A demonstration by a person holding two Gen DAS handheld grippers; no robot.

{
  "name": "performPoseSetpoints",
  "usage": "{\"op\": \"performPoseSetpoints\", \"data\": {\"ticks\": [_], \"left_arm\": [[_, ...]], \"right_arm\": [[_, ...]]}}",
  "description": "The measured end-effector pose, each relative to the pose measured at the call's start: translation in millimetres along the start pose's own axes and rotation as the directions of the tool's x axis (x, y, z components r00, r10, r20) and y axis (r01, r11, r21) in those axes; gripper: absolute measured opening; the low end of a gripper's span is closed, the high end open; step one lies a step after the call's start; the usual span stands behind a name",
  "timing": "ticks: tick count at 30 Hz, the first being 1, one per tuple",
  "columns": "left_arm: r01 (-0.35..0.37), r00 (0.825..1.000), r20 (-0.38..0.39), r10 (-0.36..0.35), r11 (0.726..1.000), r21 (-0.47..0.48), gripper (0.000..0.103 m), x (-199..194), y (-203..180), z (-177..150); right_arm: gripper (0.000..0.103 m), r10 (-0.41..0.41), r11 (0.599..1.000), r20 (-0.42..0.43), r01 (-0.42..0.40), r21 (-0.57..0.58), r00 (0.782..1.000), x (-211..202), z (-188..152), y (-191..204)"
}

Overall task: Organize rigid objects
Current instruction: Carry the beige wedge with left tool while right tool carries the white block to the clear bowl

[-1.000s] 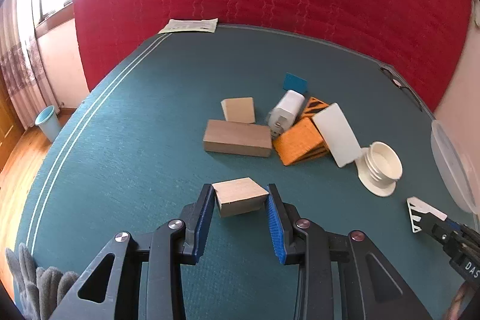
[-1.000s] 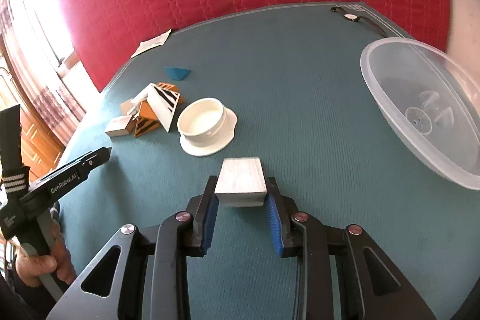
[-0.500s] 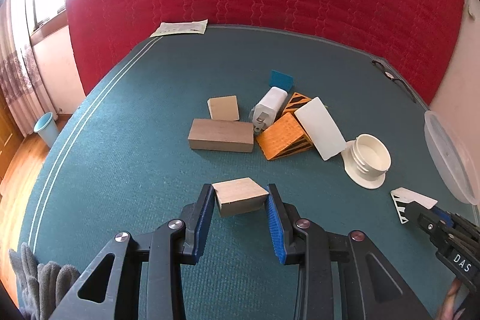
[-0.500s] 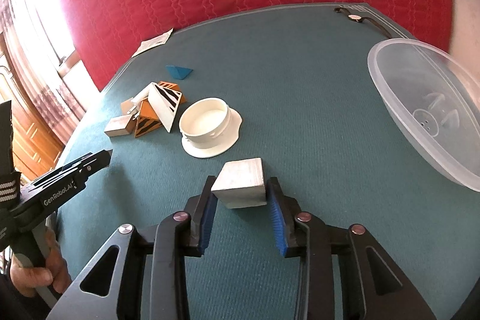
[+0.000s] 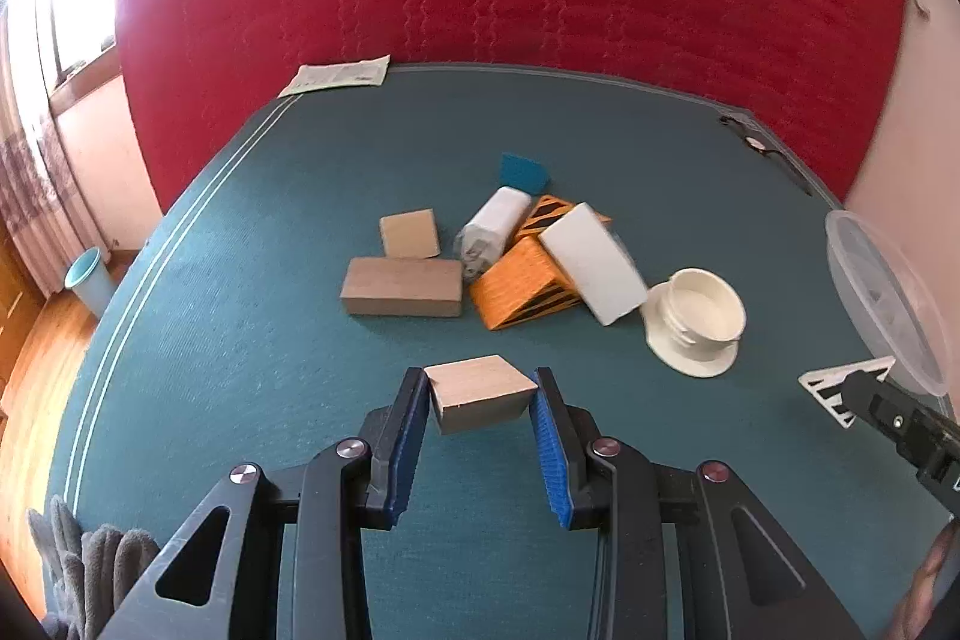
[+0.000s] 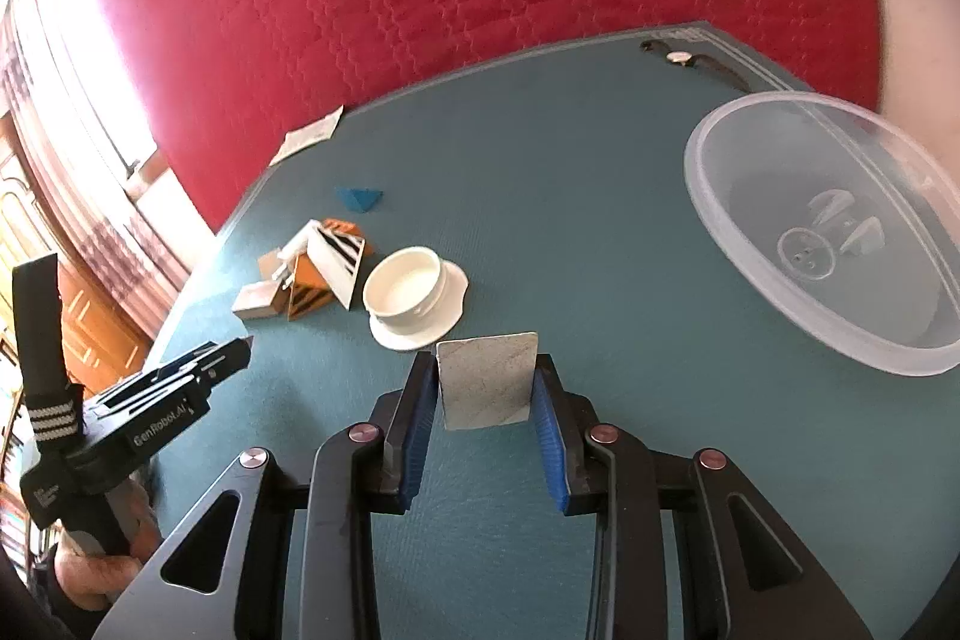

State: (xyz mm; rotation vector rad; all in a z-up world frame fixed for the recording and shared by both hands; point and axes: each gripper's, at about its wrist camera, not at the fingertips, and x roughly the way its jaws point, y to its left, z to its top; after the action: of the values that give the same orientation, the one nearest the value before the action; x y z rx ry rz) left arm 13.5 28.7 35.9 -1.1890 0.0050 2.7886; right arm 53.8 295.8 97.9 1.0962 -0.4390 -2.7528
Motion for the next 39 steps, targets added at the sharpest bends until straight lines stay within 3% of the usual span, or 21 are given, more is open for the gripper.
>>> {"op": "performPoseSetpoints", "data": {"ticks": [18,39], "left_arm": [[0.041,0.999,0.025,-0.045,0.991,0.131,0.037,-12,-62,10],[0.13,0.99,0.017,-0.141,0.947,0.294,0.037,-7,-154,23]], "right_arm": [[0.032,-0.043,0.997,0.115,0.035,0.07,0.992,-41,11,-50],[0.032,-0.226,0.96,0.186,0.186,0.212,0.956,-78,26,-141]]}}
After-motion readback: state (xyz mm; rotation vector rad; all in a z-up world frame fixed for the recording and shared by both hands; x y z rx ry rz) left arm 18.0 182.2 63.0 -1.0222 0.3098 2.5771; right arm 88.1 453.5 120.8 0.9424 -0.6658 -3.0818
